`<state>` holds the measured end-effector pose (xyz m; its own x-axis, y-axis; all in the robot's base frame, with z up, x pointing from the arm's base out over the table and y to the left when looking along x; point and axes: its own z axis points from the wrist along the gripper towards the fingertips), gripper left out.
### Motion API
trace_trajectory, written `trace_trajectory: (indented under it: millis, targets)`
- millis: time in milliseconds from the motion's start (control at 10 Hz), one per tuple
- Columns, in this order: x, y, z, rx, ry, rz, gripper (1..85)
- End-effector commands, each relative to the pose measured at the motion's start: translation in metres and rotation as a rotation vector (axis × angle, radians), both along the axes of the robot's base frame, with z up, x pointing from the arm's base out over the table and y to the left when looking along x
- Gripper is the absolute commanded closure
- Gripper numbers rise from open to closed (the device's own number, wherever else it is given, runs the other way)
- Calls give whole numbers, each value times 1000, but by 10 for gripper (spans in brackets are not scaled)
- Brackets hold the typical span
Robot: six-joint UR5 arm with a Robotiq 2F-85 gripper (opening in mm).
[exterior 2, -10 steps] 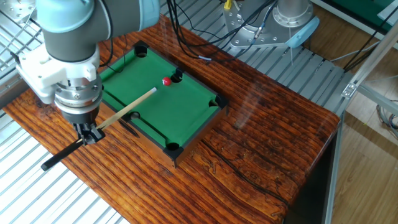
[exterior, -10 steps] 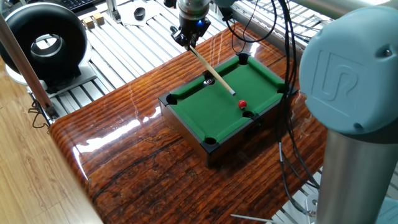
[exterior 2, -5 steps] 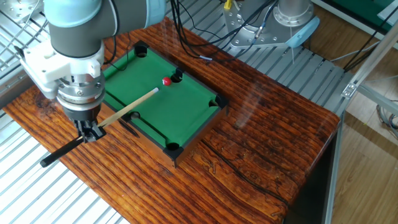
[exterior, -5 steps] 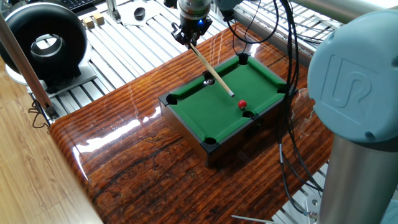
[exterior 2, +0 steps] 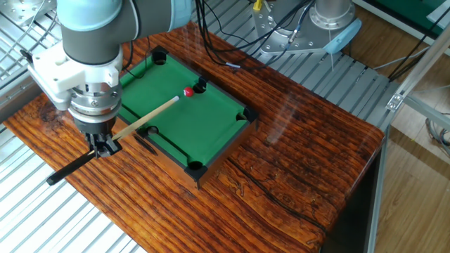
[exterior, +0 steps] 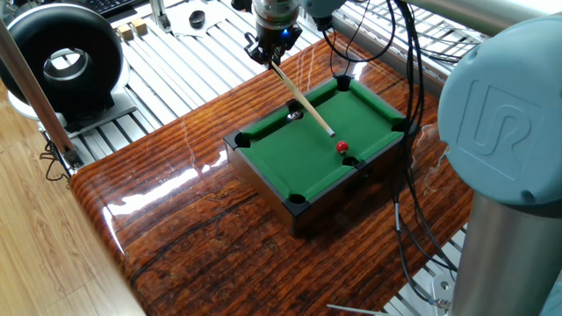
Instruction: Hit the pool ball
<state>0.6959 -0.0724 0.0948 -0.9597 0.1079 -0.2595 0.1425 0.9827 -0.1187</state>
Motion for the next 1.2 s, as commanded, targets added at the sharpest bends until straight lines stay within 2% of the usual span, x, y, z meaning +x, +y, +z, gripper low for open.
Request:
trace_trajectory:
  millis: [0, 300, 500, 700, 800, 1100]
  targets:
    - [-3, 1, 0, 15, -1, -6, 847]
    - [-9, 4, -1, 21, 2, -14, 847]
    - [-31, 15, -3, 37, 25, -46, 847]
    - [-57, 19, 2, -2, 99, -60, 847]
    - [-50, 17, 7, -24, 95, -57, 847]
    - [-16, 2, 12, -24, 49, 5, 847]
